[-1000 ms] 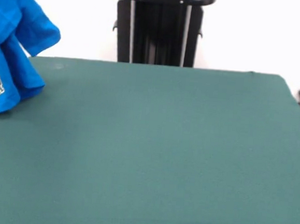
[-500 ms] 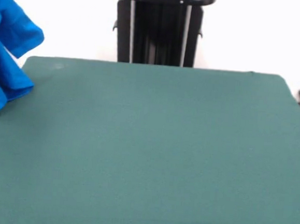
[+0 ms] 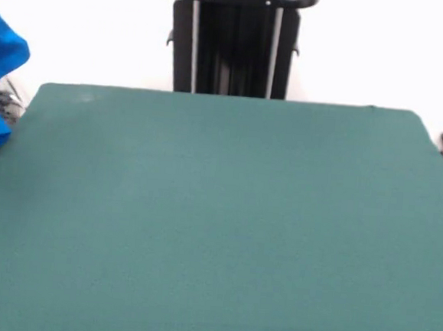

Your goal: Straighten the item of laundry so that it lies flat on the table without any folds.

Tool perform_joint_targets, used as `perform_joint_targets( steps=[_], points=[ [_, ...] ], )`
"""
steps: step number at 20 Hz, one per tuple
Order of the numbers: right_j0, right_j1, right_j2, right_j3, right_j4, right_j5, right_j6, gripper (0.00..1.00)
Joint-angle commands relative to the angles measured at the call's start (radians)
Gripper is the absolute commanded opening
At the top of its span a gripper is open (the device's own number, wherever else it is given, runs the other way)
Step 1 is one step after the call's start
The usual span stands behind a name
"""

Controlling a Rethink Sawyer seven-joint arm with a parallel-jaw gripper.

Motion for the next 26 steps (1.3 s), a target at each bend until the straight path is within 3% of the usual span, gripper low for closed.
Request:
perform_joint_targets(
  steps=[1, 10, 26],
  points=[
    [0.023, 0.043, 0.127, -0.033, -0.039, 0.026, -0.368, 0.00],
    [0.056, 0.120, 0.109, 0.019, -0.043, -0.097, -0.280, 0.00],
    [0.115, 0.171, 0.124, 0.050, 0.051, -0.058, -0.206, 0.00]
  ],
)
